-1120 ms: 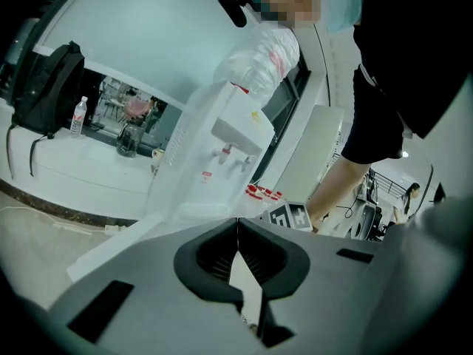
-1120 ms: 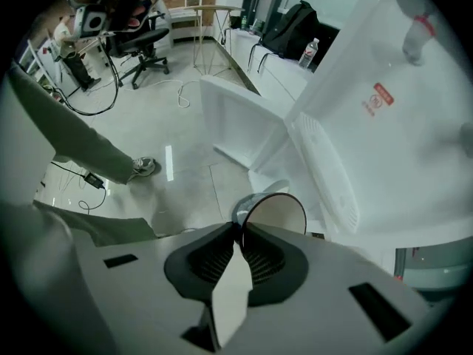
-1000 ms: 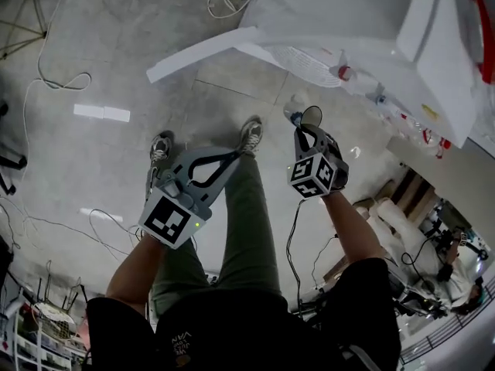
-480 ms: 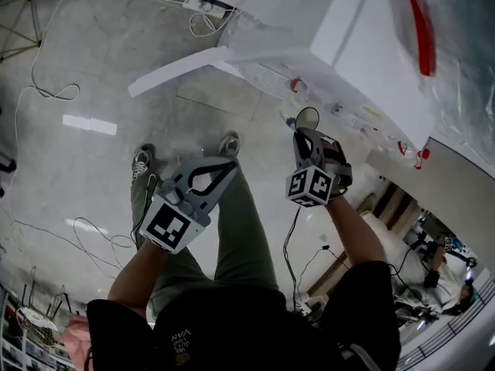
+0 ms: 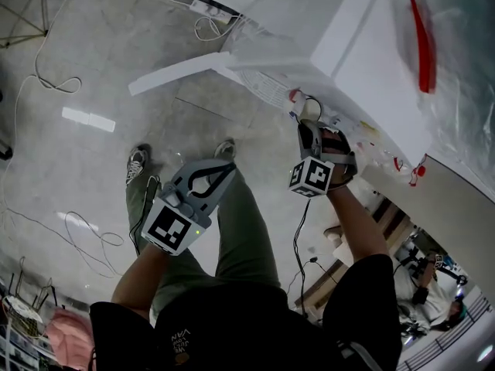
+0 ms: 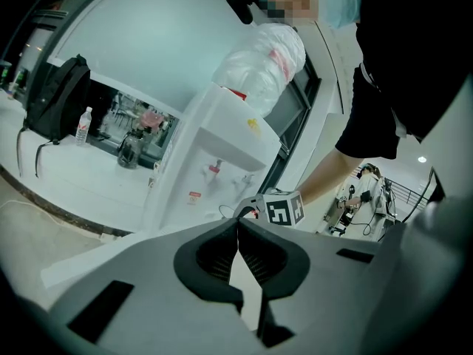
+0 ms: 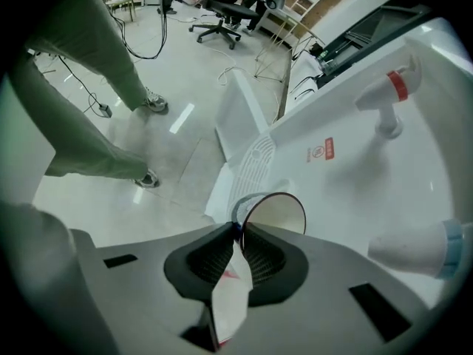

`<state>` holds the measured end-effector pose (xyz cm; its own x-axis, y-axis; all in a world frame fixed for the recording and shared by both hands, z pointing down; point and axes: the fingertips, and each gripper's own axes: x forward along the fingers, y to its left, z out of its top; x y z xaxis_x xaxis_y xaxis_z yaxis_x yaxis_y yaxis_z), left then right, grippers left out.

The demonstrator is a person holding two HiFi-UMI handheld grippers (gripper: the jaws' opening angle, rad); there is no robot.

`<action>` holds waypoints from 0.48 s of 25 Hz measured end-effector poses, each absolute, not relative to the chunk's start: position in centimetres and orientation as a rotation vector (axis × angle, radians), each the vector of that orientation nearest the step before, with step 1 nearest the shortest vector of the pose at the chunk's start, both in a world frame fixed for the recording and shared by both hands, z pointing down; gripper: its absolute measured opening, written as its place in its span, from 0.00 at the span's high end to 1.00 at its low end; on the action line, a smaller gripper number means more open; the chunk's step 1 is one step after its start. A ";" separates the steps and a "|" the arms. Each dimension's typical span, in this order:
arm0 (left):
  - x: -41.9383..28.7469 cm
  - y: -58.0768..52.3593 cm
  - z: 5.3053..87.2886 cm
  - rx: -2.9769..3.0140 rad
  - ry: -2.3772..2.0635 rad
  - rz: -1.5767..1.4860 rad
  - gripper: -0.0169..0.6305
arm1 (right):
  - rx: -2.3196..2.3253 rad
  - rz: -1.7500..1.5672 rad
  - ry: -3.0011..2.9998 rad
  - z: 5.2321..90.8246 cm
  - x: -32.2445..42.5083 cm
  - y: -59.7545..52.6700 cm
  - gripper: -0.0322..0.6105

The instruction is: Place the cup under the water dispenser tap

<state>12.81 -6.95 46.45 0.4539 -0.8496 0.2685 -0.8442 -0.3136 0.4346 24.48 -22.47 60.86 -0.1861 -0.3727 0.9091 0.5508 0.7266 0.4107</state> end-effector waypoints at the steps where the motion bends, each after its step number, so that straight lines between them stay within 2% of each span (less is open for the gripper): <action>1: 12.8 -7.0 46.5 2.189 -1.415 -0.013 0.94 | -0.158 -0.841 -1.537 61.0 24.5 -22.5 0.84; 12: 12.7 -6.0 47.2 2.179 -1.401 -0.004 0.94 | -0.057 -0.848 -1.518 61.4 24.8 -22.9 0.84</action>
<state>12.71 -6.00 47.15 0.4581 -0.8435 0.2803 -0.8417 -0.3103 0.4418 24.81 -22.88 61.39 -0.1670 -0.4473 0.8786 0.5140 0.7210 0.4648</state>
